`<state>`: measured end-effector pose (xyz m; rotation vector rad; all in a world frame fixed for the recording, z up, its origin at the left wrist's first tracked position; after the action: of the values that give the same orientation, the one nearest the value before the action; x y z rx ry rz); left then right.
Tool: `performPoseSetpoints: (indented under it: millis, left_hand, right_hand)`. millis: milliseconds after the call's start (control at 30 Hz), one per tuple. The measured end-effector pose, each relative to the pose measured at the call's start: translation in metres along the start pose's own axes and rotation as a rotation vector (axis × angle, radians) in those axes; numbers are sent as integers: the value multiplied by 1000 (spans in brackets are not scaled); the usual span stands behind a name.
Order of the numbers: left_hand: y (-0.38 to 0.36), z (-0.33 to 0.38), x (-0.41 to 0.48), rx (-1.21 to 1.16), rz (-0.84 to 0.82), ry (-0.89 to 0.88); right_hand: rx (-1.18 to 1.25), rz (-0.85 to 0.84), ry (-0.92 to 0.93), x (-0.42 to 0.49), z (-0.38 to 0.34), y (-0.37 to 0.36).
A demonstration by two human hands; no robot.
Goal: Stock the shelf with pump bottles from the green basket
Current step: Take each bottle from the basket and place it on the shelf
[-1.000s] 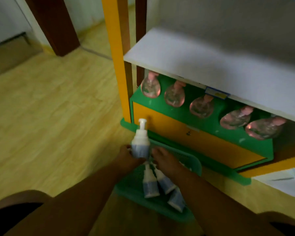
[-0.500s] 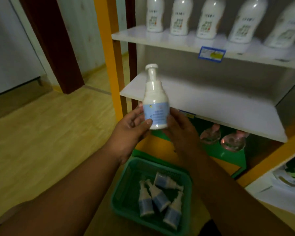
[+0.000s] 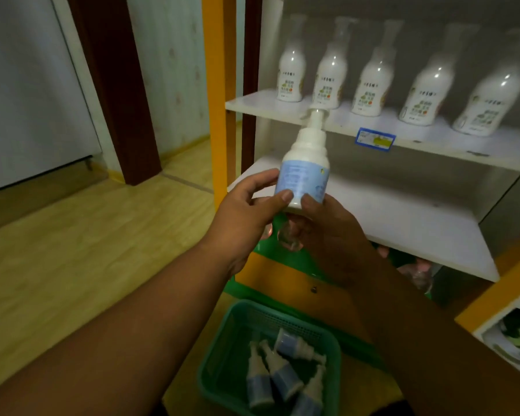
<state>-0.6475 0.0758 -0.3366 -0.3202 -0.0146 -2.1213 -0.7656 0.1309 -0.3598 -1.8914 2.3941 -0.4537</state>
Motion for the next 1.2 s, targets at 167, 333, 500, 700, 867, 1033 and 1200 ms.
performPoseSetpoints:
  millis: [167, 333, 500, 700, 867, 1033, 1200]
  left_hand:
    - [0, -6, -4, -67, -70, 39]
    - [-5, -21, -10, -113, -137, 1]
    - [3, -27, -2, -166, -53, -67]
    - [18, -31, 13, -137, 100, -112]
    - [36, -33, 10, 118, 259, -237]
    - [37, -42, 24, 246, 220, -278]
    - [35, -59, 46, 286, 128, -267]
  right_hand:
    - [137, -109, -3, 0, -5, -9]
    - [151, -153, -46, -1, 7, -7]
    - [112, -24, -72, 7, 17, 7]
    - [57, 41, -73, 21, 23, 13]
    - [17, 14, -166, 34, 53, 11]
    - [85, -16, -167, 48, 67, 14]
    - [-300, 94, -184, 66, 51, 50]
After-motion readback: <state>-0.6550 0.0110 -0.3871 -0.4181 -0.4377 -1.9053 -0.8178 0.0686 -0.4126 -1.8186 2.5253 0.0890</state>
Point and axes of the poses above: each hand's wrist, its own x-axis towards the middle knuckle, its own y-axis out of the back of the hand, z = x × y, the point moved 10 cm from there along x, towards the middle knuckle, and after that the axes turned 1 degree about -y, right-handed, at the moved point
